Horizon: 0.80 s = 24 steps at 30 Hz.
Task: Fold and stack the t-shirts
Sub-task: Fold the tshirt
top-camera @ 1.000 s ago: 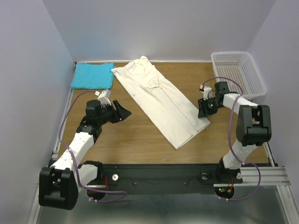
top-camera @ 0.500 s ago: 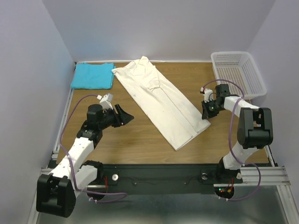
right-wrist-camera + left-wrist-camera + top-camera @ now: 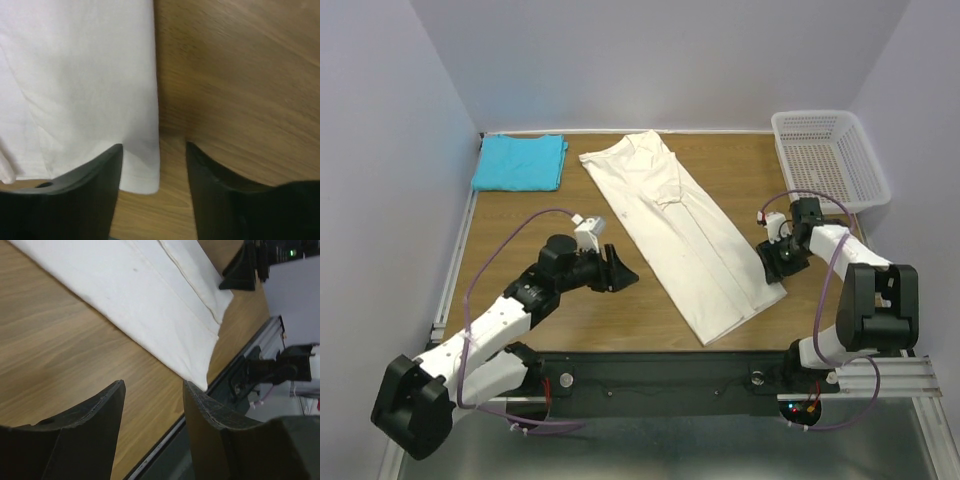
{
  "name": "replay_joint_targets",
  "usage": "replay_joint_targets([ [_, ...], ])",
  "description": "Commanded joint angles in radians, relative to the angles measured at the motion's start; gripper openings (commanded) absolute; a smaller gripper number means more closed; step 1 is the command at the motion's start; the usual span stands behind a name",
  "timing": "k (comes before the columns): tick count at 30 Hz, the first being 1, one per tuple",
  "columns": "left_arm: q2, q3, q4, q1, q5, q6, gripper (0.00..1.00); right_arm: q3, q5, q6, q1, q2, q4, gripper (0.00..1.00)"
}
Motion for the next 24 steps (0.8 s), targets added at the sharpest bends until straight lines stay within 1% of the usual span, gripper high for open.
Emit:
replay_joint_targets([
  [1,0.031,0.066,0.05,-0.154,-0.083,0.1,0.61,0.079,0.013,-0.041,-0.014,-0.098,-0.042,0.66],
  [2,0.041,0.089,0.051,-0.226,-0.123,0.123,0.61,0.102,-0.002,-0.067,-0.014,-0.13,-0.042,0.7],
  [4,0.07,0.111,0.058,-0.31,-0.171,0.207,0.61,0.159,-0.016,-0.116,-0.017,-0.153,-0.048,0.72],
  [5,0.08,0.124,0.073,-0.352,-0.224,0.237,0.61,0.173,-0.028,-0.18,-0.02,-0.172,-0.05,0.72],
  [6,0.099,0.126,0.085,-0.44,-0.247,0.273,0.61,0.182,-0.068,-0.22,-0.028,-0.181,-0.054,0.73],
  [7,0.11,0.131,0.12,-0.481,-0.266,0.339,0.61,0.182,-0.094,-0.31,-0.031,-0.189,-0.058,0.73],
  [8,0.122,0.126,0.139,-0.531,-0.31,0.382,0.61,0.179,-0.173,-0.378,-0.035,-0.196,-0.067,0.74],
  [9,0.145,0.123,0.157,-0.608,-0.33,0.421,0.62,0.171,-0.218,-0.458,-0.048,-0.219,-0.105,0.74],
  [10,0.159,0.114,0.179,-0.646,-0.344,0.454,0.62,0.132,-0.261,-0.533,-0.054,-0.236,-0.113,0.74],
  [11,0.175,0.103,0.218,-0.677,-0.37,0.523,0.62,0.107,-0.34,-0.689,-0.063,-0.259,-0.117,0.74],
  [12,0.215,0.103,0.229,-0.702,-0.387,0.543,0.62,0.078,-0.367,-0.769,-0.084,-0.277,-0.133,0.75],
  [13,0.24,0.109,0.243,-0.746,-0.411,0.589,0.62,0.041,-0.376,-0.89,-0.088,-0.299,-0.137,0.76],
  [15,0.313,0.121,0.252,-0.797,-0.439,0.642,0.62,0.045,-0.392,-0.942,-0.092,-0.285,-0.168,0.76],
  [16,0.336,0.122,0.266,-0.837,-0.468,0.663,0.62,0.061,-0.399,-0.961,-0.095,-0.231,-0.197,0.76],
  [17,0.358,0.126,0.297,-0.858,-0.485,0.713,0.62,0.114,-0.427,-1.001,-0.101,-0.198,-0.234,0.76],
  [18,0.404,0.134,0.307,-0.875,-0.503,0.732,0.62,0.14,-0.444,-1.026,-0.115,-0.163,-0.31,0.75],
  [19,0.427,0.138,0.321,-0.897,-0.517,0.748,0.62,0.166,-0.461,-1.078,-0.123,-0.112,-0.347,0.74],
  [21,0.491,0.166,0.329,-0.908,-0.543,0.795,0.62,0.2,-0.491,-1.116,-0.135,-0.084,-0.413,0.73],
  [24,0.556,0.175,0.363,-0.921,-0.559,0.849,0.62,0.183,-0.49,-1.182,-0.137,-0.09,-0.441,0.72],
])
